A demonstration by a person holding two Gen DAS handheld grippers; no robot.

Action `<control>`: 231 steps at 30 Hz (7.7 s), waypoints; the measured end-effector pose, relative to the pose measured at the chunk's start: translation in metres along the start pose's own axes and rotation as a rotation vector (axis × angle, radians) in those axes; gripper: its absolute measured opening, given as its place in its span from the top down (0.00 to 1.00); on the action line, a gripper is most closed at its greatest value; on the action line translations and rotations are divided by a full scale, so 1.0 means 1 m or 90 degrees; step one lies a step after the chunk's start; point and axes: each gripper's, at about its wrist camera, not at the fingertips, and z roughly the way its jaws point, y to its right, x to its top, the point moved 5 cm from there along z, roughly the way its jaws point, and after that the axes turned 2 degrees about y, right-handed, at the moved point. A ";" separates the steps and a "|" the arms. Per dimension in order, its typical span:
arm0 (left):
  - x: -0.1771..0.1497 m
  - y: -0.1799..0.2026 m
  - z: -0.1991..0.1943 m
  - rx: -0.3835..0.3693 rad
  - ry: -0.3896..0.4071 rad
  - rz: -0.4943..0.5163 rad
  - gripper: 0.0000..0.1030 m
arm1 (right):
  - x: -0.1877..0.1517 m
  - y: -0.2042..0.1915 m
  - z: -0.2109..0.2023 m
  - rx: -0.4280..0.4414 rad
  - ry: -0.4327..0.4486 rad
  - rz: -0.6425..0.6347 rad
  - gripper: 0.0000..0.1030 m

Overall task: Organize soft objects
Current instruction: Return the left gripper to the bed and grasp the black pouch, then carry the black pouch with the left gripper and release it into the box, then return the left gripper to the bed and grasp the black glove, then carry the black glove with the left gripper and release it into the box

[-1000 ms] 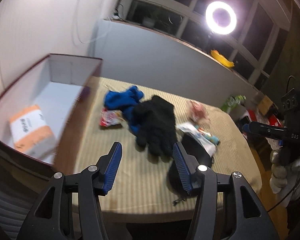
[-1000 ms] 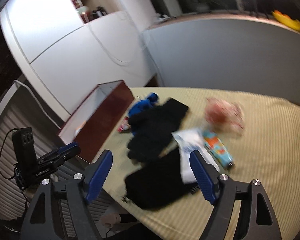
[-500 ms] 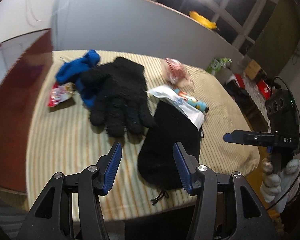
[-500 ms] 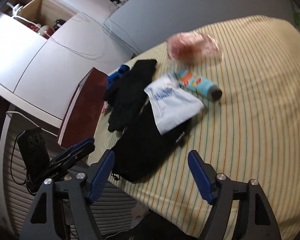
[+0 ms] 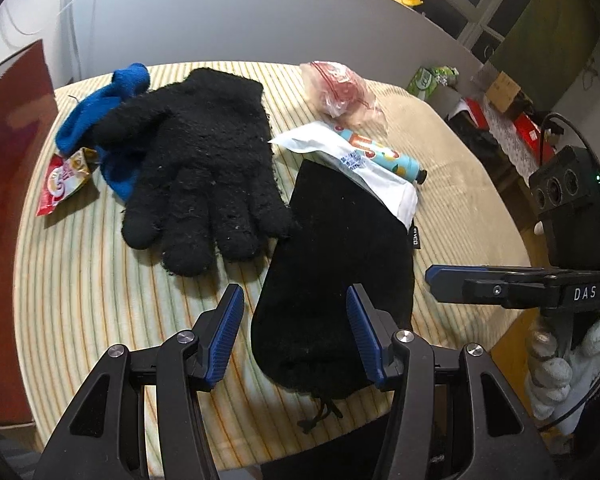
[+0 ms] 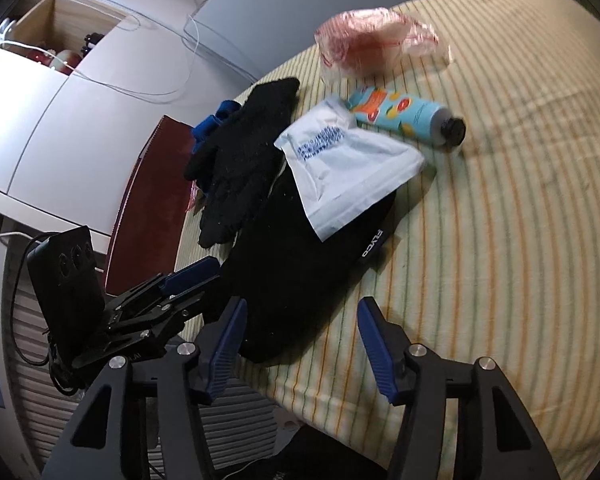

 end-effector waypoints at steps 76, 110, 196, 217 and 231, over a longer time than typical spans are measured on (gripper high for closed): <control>0.071 -0.208 -0.189 0.203 0.210 -0.139 0.71 | 0.123 -0.325 0.161 0.134 -0.060 -0.281 0.74; 0.058 -0.141 -0.183 0.263 0.242 -0.107 0.47 | 0.137 -0.250 0.049 0.016 0.062 -0.360 0.35; 0.039 -0.042 -0.021 0.085 0.134 -0.124 0.89 | 0.150 -0.082 0.083 -0.100 -0.014 -0.240 0.91; 0.040 -0.051 -0.103 0.085 0.223 -0.119 0.89 | 0.149 -0.154 0.054 -0.019 0.035 -0.278 0.91; 0.043 -0.141 -0.183 0.192 0.289 -0.164 0.89 | 0.151 -0.295 0.113 0.038 0.030 -0.390 0.91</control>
